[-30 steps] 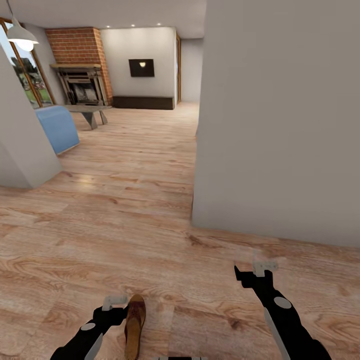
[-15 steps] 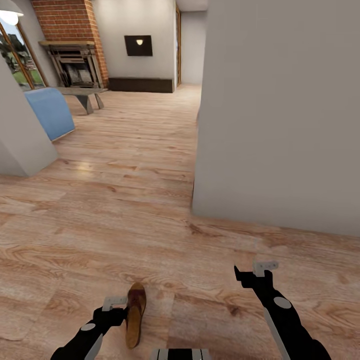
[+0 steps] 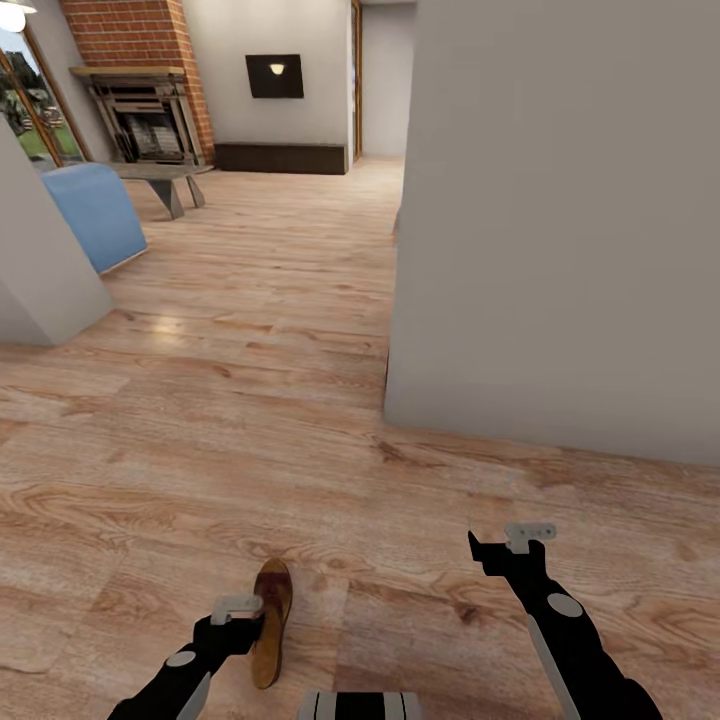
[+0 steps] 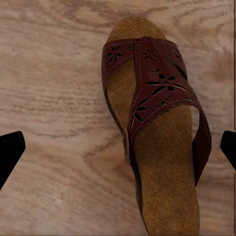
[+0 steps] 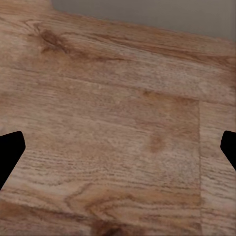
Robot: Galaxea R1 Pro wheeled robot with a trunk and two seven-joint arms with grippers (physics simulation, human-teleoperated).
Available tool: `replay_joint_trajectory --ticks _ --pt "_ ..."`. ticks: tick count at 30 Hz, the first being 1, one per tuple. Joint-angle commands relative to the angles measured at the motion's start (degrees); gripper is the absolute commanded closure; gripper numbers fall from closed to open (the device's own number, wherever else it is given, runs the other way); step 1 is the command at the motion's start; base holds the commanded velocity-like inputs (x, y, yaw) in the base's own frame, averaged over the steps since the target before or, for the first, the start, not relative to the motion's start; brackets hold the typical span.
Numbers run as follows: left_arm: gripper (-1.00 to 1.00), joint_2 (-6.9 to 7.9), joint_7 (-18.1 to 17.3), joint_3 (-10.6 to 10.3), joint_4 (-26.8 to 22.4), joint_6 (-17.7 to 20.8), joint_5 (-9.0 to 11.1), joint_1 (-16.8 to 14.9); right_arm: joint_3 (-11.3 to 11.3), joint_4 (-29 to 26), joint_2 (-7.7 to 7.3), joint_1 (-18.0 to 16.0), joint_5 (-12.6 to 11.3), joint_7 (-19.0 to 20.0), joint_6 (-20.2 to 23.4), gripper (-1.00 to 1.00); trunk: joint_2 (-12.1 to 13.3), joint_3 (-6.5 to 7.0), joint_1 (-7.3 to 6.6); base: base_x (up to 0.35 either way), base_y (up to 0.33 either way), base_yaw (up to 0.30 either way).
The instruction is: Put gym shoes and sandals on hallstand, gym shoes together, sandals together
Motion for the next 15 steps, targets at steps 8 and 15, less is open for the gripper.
replay_joint_trajectory --ticks 8,15 --pt "-1.00 -2.16 -0.43 0.15 0.08 -0.87 -0.55 0.08 0.00 -0.09 -0.01 -0.01 0.00 0.01 0.32 -1.00 -0.02 -0.08 -0.01 0.000 0.000 0.000" --pt "-1.00 -3.14 -0.22 0.08 0.16 -2.42 -0.74 0.15 0.00 -0.09 -0.01 -0.01 0.00 0.01 0.32 -1.00 -0.02 -0.08 -0.01 0.000 0.000 0.000"
